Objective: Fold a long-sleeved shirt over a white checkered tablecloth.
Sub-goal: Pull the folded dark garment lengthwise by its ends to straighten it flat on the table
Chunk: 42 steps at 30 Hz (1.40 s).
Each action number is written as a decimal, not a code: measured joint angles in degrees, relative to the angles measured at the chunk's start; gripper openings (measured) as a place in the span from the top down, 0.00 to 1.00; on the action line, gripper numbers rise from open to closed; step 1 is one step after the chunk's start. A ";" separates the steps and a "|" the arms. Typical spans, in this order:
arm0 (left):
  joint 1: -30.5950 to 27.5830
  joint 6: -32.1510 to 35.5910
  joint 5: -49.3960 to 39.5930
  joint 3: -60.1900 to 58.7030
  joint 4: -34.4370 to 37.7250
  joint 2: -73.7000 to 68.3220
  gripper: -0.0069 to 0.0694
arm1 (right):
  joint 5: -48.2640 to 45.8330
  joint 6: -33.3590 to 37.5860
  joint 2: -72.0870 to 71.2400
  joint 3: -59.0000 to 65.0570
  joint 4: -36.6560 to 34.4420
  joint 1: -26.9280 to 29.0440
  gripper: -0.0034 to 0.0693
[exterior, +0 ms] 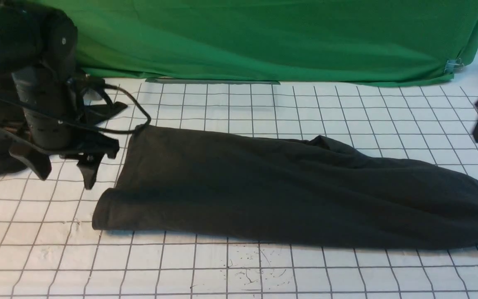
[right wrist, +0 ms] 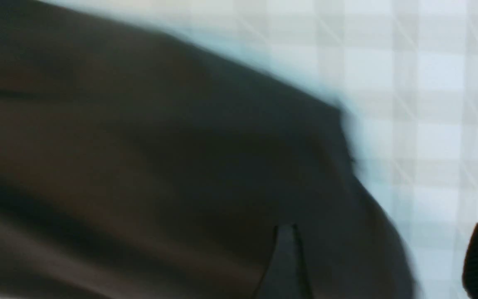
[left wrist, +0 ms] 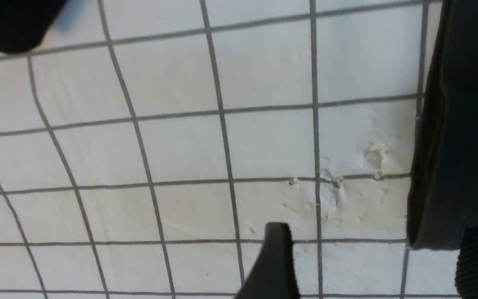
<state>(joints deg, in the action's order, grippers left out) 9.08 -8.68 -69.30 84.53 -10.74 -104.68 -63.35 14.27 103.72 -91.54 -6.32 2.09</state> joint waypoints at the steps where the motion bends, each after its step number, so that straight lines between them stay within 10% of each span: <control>1: 0.00 -0.10 0.11 0.50 1.04 0.17 0.16 | 0.76 2.16 0.47 -0.15 -1.38 -1.27 0.24; 9: 0.45 4.08 2.45 2.41 12.79 0.41 0.33 | 12.21 14.13 11.73 -1.39 -3.66 -15.32 0.24; 20: 0.45 4.21 2.56 2.41 13.89 0.41 0.73 | 12.39 14.22 18.30 -4.12 -3.30 -17.44 0.34; 27: 0.45 4.21 2.56 2.41 14.29 0.41 0.77 | 12.03 13.75 18.30 -4.57 -3.19 -17.44 0.90; 42: 0.45 4.33 2.38 2.41 14.47 0.41 0.77 | 18.00 13.20 20.00 -8.80 0.42 -17.44 0.92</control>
<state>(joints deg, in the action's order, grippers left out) 9.53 -4.36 -66.93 86.94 3.73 -104.28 -45.35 27.47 123.72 -100.34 -5.90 -15.35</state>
